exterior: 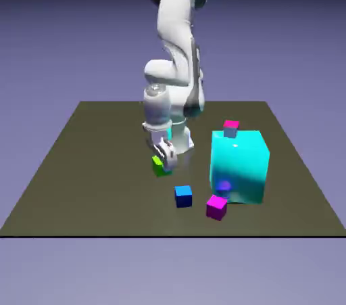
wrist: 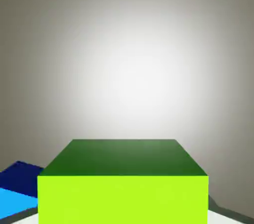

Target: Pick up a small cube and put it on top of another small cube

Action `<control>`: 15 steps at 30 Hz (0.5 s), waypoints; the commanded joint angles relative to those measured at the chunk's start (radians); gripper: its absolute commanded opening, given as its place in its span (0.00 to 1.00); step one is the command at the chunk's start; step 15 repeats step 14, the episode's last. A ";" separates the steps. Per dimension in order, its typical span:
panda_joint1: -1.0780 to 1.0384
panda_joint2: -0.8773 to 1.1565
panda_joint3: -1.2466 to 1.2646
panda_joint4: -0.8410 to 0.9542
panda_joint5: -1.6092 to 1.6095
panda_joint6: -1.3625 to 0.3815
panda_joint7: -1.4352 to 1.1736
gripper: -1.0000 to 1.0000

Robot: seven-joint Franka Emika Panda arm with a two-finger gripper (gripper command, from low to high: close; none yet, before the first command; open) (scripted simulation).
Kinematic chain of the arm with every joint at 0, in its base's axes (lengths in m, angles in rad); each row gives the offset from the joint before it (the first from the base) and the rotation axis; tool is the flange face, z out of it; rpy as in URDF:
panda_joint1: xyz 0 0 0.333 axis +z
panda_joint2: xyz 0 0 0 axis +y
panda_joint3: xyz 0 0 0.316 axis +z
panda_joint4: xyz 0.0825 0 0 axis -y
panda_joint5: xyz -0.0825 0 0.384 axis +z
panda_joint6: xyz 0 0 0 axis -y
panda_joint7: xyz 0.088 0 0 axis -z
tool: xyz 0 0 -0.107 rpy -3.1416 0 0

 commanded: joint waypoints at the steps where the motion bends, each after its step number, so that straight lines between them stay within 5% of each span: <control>1: 0.009 0.005 0.030 0.036 -0.016 -0.030 0.005 0.00; 11: 0.128 0.267 -0.114 0.055 -0.283 0.190 0.191 0.00; 12: 0.128 0.267 -0.114 0.055 -0.283 0.190 0.191 1.00; 15: 0.112 0.231 -0.091 0.055 -0.247 0.156 0.165 1.00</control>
